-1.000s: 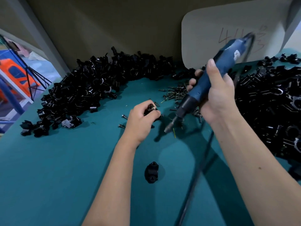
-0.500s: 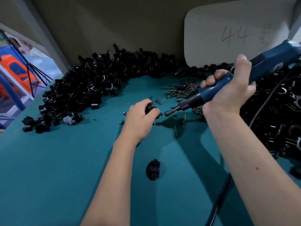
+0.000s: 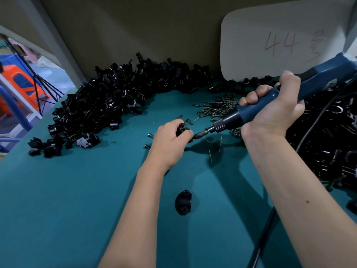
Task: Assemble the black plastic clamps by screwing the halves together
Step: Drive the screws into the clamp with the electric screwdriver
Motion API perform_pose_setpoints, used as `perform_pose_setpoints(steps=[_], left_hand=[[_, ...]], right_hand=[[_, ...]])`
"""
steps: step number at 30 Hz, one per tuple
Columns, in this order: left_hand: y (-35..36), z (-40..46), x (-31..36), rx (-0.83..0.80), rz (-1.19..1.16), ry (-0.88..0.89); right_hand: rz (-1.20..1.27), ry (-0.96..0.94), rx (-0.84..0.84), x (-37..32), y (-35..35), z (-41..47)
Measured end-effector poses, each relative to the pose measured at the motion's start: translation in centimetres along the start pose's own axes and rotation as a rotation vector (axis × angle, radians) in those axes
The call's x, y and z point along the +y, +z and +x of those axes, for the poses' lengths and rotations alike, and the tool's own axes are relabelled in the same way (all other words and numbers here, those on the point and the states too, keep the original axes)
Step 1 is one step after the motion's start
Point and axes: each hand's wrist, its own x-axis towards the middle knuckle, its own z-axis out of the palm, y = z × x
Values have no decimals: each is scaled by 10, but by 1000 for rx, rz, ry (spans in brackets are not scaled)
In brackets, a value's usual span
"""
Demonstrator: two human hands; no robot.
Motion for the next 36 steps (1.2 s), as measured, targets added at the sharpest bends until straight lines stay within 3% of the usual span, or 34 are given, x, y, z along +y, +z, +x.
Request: perform_pose_setpoints(steps=[15, 23, 36], left_hand=[[3, 1, 4, -28, -74, -60], [2, 3, 3, -75, -268, -167], [1, 5, 1, -90, -285, -177]], right_hand=[[-9, -62, -43, -2, 4, -5], [-7, -66, -73, 1, 6, -9], [-19, -122, -119, 3, 10, -17]])
